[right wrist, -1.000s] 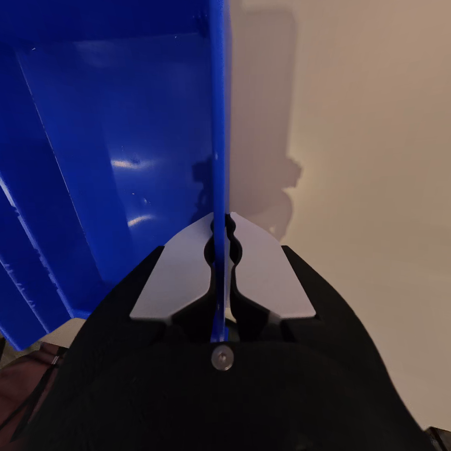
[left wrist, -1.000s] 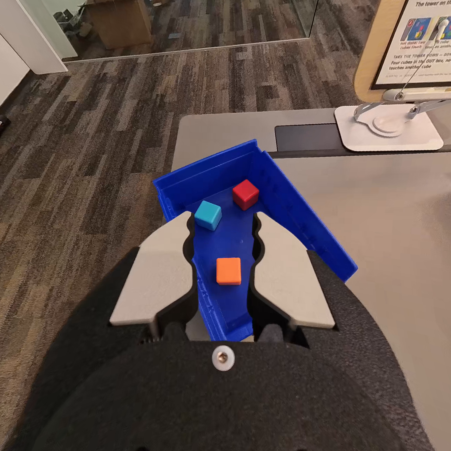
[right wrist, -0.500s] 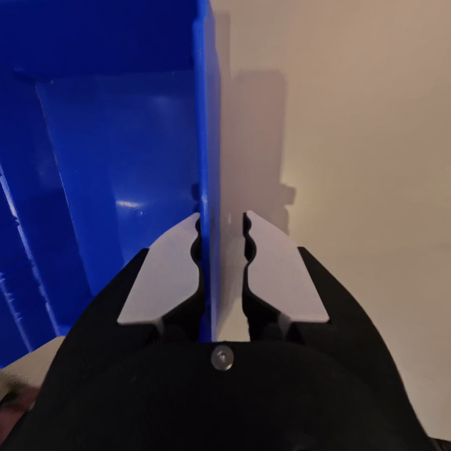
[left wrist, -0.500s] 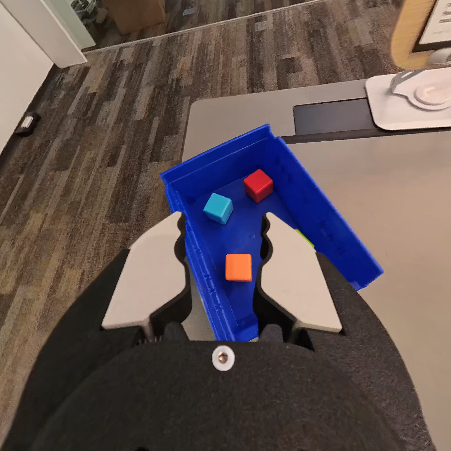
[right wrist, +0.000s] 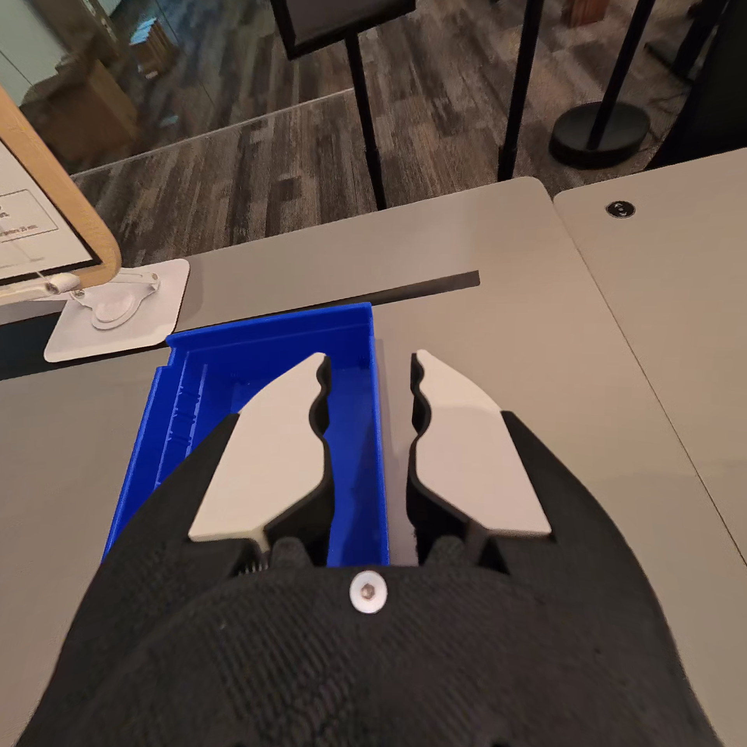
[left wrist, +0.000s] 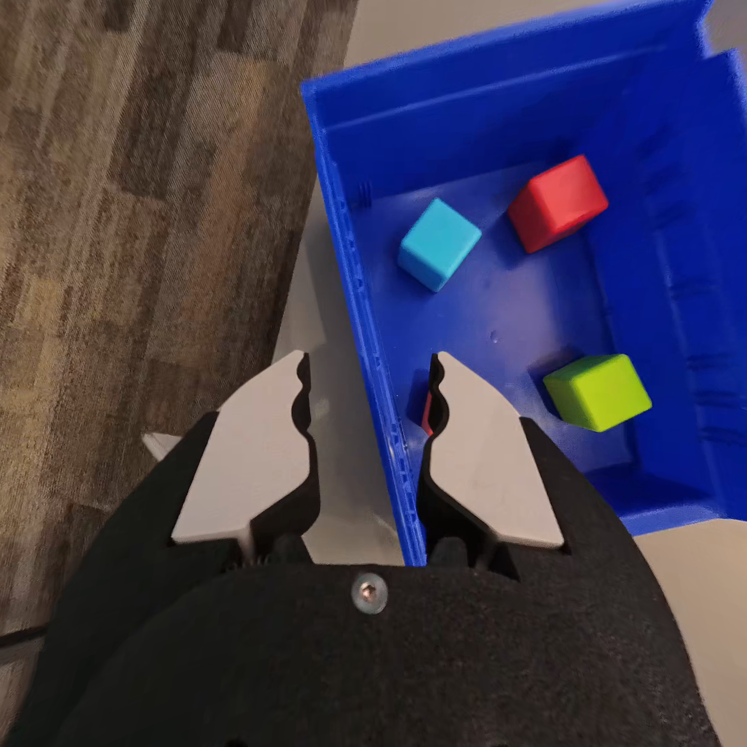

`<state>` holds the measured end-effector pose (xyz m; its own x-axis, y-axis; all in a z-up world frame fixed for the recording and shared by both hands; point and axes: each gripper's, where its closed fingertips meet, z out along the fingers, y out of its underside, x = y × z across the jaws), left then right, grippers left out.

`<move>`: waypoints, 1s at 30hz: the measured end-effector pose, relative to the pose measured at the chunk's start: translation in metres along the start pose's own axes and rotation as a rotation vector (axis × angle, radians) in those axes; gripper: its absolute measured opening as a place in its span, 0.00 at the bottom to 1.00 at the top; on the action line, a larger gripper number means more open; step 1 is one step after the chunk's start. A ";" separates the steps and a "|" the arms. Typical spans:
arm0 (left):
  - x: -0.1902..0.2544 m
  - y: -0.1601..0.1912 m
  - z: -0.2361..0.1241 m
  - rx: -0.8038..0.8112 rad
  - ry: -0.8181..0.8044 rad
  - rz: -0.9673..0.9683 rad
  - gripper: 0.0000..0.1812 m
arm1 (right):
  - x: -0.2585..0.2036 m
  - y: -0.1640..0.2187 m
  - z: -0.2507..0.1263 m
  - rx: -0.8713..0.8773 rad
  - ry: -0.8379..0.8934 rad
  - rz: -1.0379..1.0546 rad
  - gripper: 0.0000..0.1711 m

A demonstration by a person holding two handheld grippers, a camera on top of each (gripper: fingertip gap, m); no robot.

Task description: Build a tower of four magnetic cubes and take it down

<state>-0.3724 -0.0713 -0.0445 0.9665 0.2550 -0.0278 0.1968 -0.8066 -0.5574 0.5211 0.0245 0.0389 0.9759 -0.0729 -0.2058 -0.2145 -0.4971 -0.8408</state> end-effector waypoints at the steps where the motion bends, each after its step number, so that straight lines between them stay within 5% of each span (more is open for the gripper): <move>1: -0.001 0.003 0.007 -0.028 -0.006 0.003 0.31 | -0.003 0.000 0.000 -0.005 -0.005 -0.008 0.23; 6: 0.000 0.021 0.033 -0.153 -0.009 0.012 0.26 | -0.029 0.007 0.010 -0.049 -0.116 -0.014 0.23; 10: 0.001 0.036 0.050 -0.254 -0.036 0.079 0.08 | -0.044 0.011 0.016 -0.071 -0.140 -0.047 0.23; 30: 0.085 0.007 0.067 -0.113 0.128 0.541 0.09 | -0.124 0.066 0.072 -0.311 -0.170 -0.372 0.23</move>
<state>-0.2999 -0.0195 -0.1060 0.9456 -0.2711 -0.1800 -0.3221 -0.8585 -0.3992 0.3828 0.0627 -0.0268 0.9579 0.2864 -0.0213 0.1934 -0.6982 -0.6893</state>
